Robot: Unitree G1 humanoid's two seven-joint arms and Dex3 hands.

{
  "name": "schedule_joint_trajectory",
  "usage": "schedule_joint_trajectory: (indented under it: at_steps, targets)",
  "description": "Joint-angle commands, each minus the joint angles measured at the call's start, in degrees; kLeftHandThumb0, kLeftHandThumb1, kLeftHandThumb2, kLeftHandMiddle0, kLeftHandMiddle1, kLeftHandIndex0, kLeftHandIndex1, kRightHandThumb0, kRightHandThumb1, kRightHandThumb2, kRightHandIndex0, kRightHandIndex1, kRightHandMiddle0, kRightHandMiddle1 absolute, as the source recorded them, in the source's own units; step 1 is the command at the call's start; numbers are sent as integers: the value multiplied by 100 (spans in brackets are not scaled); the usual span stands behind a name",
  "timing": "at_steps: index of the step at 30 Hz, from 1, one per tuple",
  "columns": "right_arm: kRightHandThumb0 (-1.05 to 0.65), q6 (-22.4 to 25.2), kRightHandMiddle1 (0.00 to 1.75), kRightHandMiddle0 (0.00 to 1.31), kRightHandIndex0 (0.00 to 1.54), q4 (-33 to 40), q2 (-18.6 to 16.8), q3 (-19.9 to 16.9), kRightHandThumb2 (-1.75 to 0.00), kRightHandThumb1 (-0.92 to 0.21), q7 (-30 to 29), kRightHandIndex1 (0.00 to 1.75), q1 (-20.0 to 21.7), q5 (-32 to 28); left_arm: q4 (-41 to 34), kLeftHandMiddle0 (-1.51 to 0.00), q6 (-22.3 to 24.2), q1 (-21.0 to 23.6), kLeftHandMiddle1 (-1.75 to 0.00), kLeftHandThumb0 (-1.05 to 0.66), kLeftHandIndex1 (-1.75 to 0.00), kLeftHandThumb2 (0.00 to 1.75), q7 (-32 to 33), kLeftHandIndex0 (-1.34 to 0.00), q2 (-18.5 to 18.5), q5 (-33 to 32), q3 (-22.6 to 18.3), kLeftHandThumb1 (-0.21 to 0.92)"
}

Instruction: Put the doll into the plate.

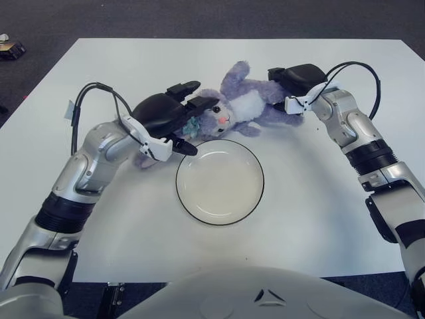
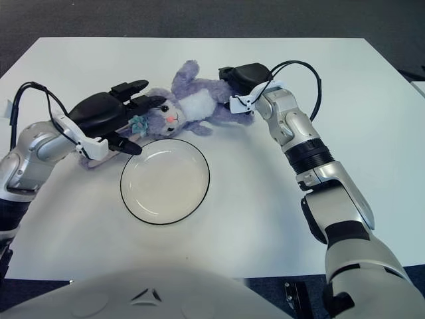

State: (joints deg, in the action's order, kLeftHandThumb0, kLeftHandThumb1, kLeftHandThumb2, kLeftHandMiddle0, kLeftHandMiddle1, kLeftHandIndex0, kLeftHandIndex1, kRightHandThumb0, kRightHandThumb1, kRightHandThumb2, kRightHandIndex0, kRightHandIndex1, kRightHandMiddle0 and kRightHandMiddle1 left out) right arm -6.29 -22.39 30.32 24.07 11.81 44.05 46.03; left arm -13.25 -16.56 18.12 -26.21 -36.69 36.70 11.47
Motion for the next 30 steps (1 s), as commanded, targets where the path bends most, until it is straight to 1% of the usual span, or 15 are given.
schedule_joint_trajectory:
  at_steps: [1,3,7,10,14,15,17,19,21,23,28,30]
  targets:
    - [0,29,175,37,60,-26,11,-77,-126,-36,-69,168,25,-11,62,0,83,123,0,-103,-7,30,51,-8,29,124,30,92]
    - [0,35,175,37,60,-13,18,-79,-126,-36,-68,168,14,-10,151,0,95,161,0,-103,-7,29,89,-8,70,175,56,92]
    - [0,81,175,37,60,47,36,-84,-126,-36,-43,167,-21,0,639,0,30,352,0,-103,-7,28,369,-9,196,337,166,92]
    - [0,93,175,37,60,57,38,-81,-126,-36,-37,167,-24,0,748,0,-13,393,0,-102,-7,28,453,-9,207,365,190,92]
    - [0,123,175,37,60,151,67,-94,-126,-36,12,167,-74,-10,1606,0,-324,617,0,-103,-7,29,1448,-10,360,771,328,92]
    - [0,127,175,37,60,162,71,-94,-125,-36,15,167,-81,-12,1720,0,-372,651,0,-103,-7,29,1590,-10,376,830,355,92]
    - [0,135,175,37,60,198,82,-98,-125,-36,27,167,-104,-17,2048,0,-501,747,0,-103,-7,30,2111,-10,437,1064,434,92]
    - [0,141,175,37,60,216,87,-98,-125,-36,32,166,-114,-20,2221,0,-579,802,0,-103,-7,30,2375,-10,456,1172,479,92]
    - [0,141,175,37,61,298,115,-112,-125,-36,62,166,-174,-40,2503,-1,-560,876,0,-103,-7,30,3214,-11,625,1525,570,92]
    - [0,137,175,37,61,363,137,-124,-125,-36,94,166,-221,-61,2660,-2,-515,914,-1,-103,-7,30,3726,-11,749,1715,620,92]
    - [0,135,175,37,61,446,163,-133,-125,-35,158,165,-272,-87,2803,-5,-453,962,-2,-102,-6,30,4083,-12,820,1823,685,92]
    - [0,123,175,37,61,518,183,-141,-125,-35,224,165,-314,-103,2845,-5,-396,980,-1,-93,-6,19,4229,-13,851,1881,714,92]
